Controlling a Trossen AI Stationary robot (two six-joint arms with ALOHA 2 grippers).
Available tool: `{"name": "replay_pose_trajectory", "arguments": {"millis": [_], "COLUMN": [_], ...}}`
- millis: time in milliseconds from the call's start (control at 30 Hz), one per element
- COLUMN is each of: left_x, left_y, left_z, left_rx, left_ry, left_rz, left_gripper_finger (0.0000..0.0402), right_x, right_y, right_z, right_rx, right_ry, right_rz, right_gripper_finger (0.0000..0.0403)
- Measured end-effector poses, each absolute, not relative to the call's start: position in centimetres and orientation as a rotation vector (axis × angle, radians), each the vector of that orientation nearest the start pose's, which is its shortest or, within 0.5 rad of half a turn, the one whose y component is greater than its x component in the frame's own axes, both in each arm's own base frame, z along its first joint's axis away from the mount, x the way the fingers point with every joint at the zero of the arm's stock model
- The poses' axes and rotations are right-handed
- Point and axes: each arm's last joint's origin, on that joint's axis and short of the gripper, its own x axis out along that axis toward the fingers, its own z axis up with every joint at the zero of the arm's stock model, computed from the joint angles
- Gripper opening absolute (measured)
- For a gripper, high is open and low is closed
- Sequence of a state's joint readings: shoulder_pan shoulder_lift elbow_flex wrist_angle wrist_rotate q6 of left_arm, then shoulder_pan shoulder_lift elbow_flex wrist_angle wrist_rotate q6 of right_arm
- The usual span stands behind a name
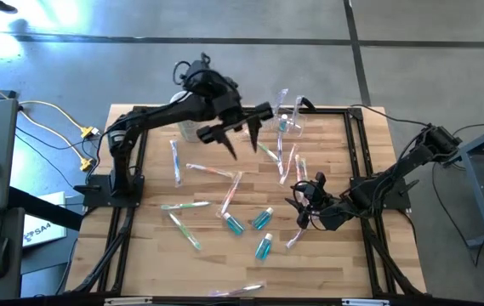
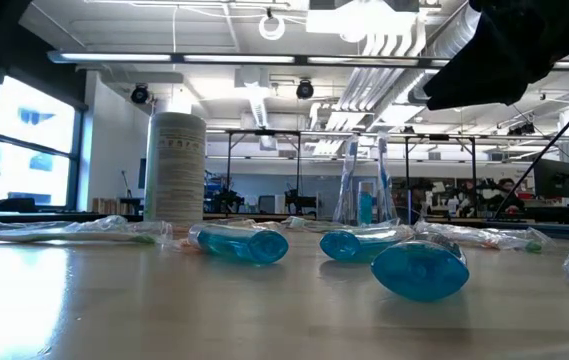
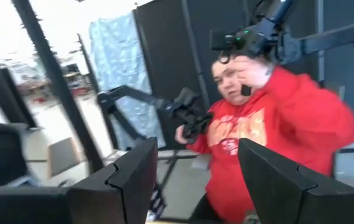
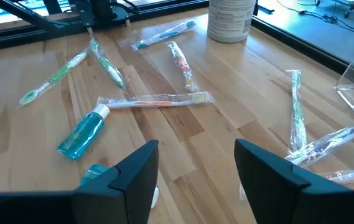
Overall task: Pick & Place toothbrushing station
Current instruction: Put the blue mouthwash into the transparent organizer
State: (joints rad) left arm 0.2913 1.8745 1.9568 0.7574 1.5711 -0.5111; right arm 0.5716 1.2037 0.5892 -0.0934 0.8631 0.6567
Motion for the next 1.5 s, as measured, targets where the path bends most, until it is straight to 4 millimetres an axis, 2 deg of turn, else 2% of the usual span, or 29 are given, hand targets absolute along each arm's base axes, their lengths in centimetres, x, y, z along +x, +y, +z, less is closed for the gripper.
{"name": "replay_pose_trajectory", "arguments": {"millis": [133, 333, 433, 600, 800, 933, 1067, 1300, 1367, 1400, 1500], "left_x": [36.6, 36.2, 35.9, 34.8, 33.6, 32.4, 32.6, 32.9, 33.6, 34.1, 34.6], "left_y": [6.7, 7.2, 7.4, 7.5, 5.4, 5.1, 5.2, 4.0, 4.0, 4.1, 4.8], "left_z": [49.7, 50.3, 50.7, 53.1, 56.1, 57.8, 57.8, 57.3, 56.9, 56.7, 56.5], "left_rx": [0.238, 0.122, 0.12, 0.133, 0.162, 0.164, 0.216, 0.203, 0.212, 0.167, 0.044], "left_ry": [-0.181, -0.173, -0.192, -0.206, -0.241, -0.255, -0.316, -0.303, -0.337, -0.336, -0.282], "left_rz": [-1.304, -1.23, -1.206, -1.187, -1.207, -1.158, -1.077, -1.101, -1.01, -0.893, -0.374], "left_gripper_finger": [0.0217, 0.0217, 0.0217, 0.0217, 0.0216, 0.0216, 0.0216, 0.0216, 0.0216, 0.0216, 0.0216], "right_x": [20.2, 20.5, 20.7, 20.9, 20.9, 20.9, 20.9, 21.1, 21.1, 21.1, 21.1], "right_y": [10.4, 10.2, 10.0, 9.7, 9.7, 9.7, 9.7, 9.8, 9.8, 9.8, 9.8], "right_z": [20.2, 20.5, 20.6, 20.7, 20.7, 20.6, 20.6, 20.8, 20.8, 20.8, 20.8], "right_rx": [0.165, 0.126, 0.11, 0.096, 0.095, 0.105, 0.11, 0.124, 0.125, 0.127, 0.127], "right_ry": [0.408, 0.383, 0.375, 0.377, 0.379, 0.389, 0.387, 0.369, 0.368, 0.366, 0.366], "right_rz": [-0.434, -0.444, -0.445, -0.45, -0.449, -0.429, -0.427, -0.422, -0.422, -0.422, -0.422], "right_gripper_finger": [0.0203, 0.0203, 0.0203, 0.0203, 0.0203, 0.0203, 0.0203, 0.0203, 0.0203, 0.0203, 0.0203]}}
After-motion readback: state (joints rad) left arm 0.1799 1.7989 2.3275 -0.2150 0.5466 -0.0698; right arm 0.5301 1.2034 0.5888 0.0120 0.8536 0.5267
